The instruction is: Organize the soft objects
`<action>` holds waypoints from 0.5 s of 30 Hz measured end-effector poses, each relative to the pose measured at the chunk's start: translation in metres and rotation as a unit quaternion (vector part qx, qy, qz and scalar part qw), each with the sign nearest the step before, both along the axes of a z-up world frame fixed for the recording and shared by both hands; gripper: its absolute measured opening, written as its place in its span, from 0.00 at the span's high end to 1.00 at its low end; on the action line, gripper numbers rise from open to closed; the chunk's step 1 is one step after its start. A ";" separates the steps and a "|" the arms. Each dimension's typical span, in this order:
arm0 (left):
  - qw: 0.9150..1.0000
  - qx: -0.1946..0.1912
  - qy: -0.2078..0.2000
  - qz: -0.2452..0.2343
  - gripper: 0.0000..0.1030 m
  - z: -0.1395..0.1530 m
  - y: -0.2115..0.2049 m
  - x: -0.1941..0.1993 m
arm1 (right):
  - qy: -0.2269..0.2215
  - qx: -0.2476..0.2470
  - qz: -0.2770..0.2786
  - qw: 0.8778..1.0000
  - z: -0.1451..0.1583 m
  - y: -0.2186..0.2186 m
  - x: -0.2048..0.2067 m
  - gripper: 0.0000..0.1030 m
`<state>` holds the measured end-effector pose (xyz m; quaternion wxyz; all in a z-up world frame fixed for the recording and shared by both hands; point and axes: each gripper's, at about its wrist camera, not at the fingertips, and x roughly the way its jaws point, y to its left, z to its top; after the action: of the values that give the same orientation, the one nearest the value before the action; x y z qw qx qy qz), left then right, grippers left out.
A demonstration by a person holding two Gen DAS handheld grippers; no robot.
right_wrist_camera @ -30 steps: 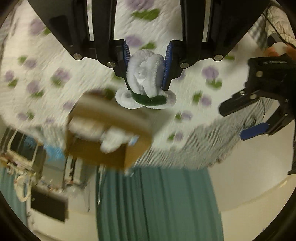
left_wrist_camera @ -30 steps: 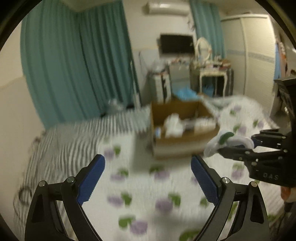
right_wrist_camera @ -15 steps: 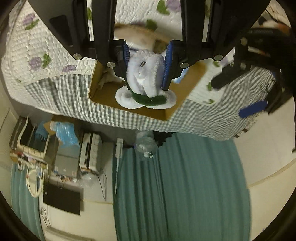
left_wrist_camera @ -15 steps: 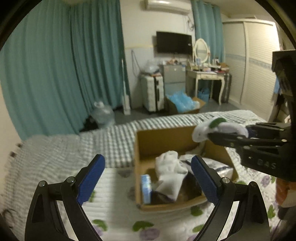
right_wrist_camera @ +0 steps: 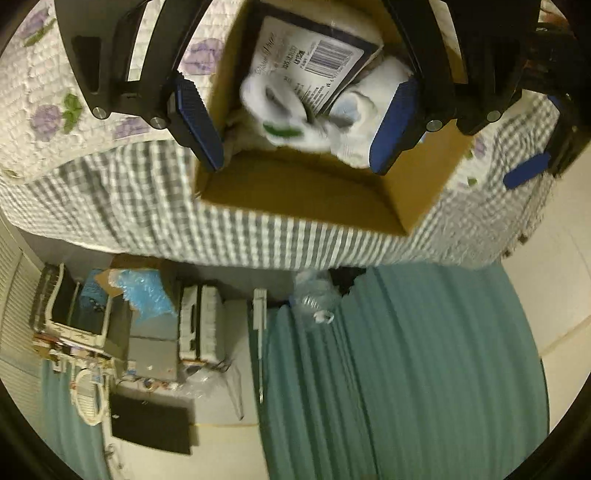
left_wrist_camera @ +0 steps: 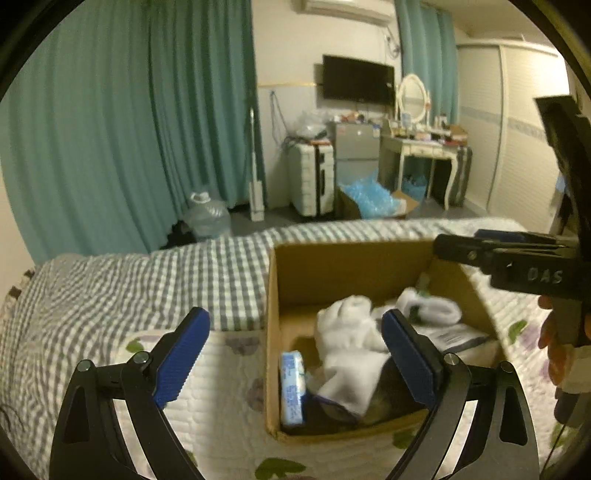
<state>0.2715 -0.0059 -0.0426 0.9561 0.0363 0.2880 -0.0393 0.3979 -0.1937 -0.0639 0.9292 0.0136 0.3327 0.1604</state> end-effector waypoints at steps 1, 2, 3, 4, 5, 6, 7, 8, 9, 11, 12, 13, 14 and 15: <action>1.000 -0.005 -0.004 0.001 0.07 0.007 0.002 -0.004 | -0.011 0.005 -0.005 1.000 0.012 -0.004 -0.009 0.21; 1.000 -0.008 -0.010 0.003 0.07 0.017 0.001 -0.009 | -0.021 0.005 -0.012 1.000 0.022 -0.006 -0.018 0.21; 1.000 -0.010 -0.028 0.010 0.07 0.032 0.001 -0.021 | -0.034 -0.001 -0.019 0.999 0.039 -0.008 -0.033 0.21; 0.999 -0.010 -0.042 0.015 0.07 0.042 0.000 -0.030 | -0.042 -0.007 -0.022 0.999 0.052 -0.008 -0.043 0.21; 0.998 -0.009 -0.064 0.019 0.07 0.060 -0.001 -0.044 | -0.054 -0.016 -0.025 0.998 0.066 -0.007 -0.056 0.21; 0.996 -0.008 -0.086 0.024 0.07 0.078 -0.002 -0.059 | -0.075 -0.026 -0.027 0.996 0.086 -0.006 -0.077 0.20; 0.994 -0.008 -0.103 0.027 0.07 0.093 -0.002 -0.072 | -0.089 -0.032 -0.028 0.995 0.101 -0.005 -0.093 0.20; 0.992 -0.008 -0.123 0.030 0.07 0.111 -0.003 -0.088 | -0.109 -0.033 -0.027 0.993 0.119 -0.005 -0.113 0.17; 0.989 -0.012 -0.144 0.031 0.07 0.128 -0.003 -0.105 | -0.123 -0.032 -0.025 0.992 0.133 -0.005 -0.130 0.16; 0.982 -0.018 -0.182 0.041 0.07 0.158 -0.001 -0.138 | -0.153 -0.029 -0.016 0.988 0.169 -0.005 -0.173 0.15; 0.977 -0.024 -0.205 0.043 0.03 0.172 0.001 -0.159 | -0.163 -0.029 -0.012 0.986 0.179 -0.005 -0.187 0.15; 0.974 -0.028 -0.220 0.042 0.02 0.181 0.002 -0.172 | -0.183 -0.030 -0.011 0.983 0.194 -0.006 -0.211 0.12; 0.971 -0.032 -0.236 0.039 0.02 0.192 0.003 -0.193 | -0.196 -0.032 -0.013 0.980 0.203 -0.006 -0.227 0.06; 0.969 -0.032 -0.242 0.035 0.02 0.198 0.005 -0.204 | -0.213 -0.035 -0.019 0.976 0.213 -0.007 -0.250 0.04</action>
<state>0.0677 -0.0005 0.1555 0.9988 0.0037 0.0482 -0.0047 0.1477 -0.2006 0.1494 0.9815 -0.0468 0.1326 0.1301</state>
